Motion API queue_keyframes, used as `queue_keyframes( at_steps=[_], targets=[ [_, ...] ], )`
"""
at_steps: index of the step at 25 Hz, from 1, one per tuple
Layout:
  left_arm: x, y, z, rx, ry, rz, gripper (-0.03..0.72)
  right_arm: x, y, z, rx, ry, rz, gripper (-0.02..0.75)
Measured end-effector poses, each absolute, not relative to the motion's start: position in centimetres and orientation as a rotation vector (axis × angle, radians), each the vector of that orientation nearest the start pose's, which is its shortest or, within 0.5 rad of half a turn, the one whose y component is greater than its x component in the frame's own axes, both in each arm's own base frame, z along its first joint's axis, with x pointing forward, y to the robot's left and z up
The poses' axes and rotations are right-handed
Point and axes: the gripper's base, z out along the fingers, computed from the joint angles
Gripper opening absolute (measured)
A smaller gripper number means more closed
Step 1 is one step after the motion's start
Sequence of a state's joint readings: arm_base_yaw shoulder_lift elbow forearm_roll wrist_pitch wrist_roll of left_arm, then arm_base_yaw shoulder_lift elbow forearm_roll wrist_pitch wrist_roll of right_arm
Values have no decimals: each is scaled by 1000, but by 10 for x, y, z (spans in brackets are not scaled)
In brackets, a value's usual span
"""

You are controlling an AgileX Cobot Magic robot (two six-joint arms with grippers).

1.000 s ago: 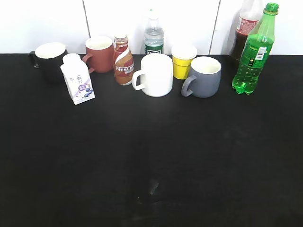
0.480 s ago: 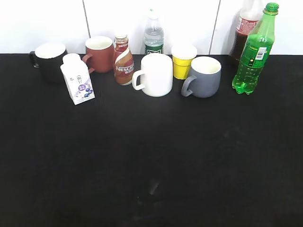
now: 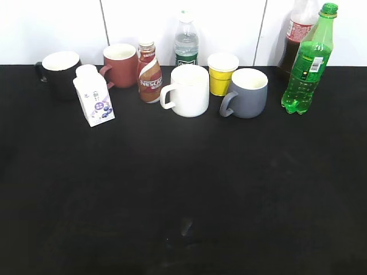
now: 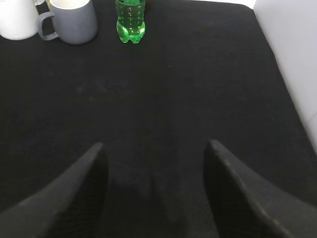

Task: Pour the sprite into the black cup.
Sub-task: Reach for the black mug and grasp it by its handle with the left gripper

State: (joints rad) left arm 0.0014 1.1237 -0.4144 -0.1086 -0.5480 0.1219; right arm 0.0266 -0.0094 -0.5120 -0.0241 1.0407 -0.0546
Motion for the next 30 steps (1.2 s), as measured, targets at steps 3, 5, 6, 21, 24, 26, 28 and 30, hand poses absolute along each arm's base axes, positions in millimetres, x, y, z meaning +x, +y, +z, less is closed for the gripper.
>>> queue_keyframes(
  at_steps=[3,5,6,21,24,26,28,30],
  targets=[
    [261,7,194,-11,1770,100,496,-7,-2,282,-80,2001,-47,459],
    [283,8,164,-10,1841,101,480,-7,-2,282,-80,2001,-47,459],
    [298,9,156,37,1844,100,477,-7,-2,282,-80,2001,-47,459],
    [449,52,93,209,1806,-71,476,-7,-2,282,-80,2001,-47,459],
    [459,53,80,210,1819,-84,476,-7,-2,282,-80,2001,-47,459],
    [469,55,79,208,1800,-86,476,-7,-2,282,-80,2001,-47,459],
    [478,56,78,193,1778,-98,476,-7,-2,282,-80,2001,-47,459],
    [486,56,75,220,1765,-100,476,-7,-2,282,-80,2001,-47,459]
  ],
)
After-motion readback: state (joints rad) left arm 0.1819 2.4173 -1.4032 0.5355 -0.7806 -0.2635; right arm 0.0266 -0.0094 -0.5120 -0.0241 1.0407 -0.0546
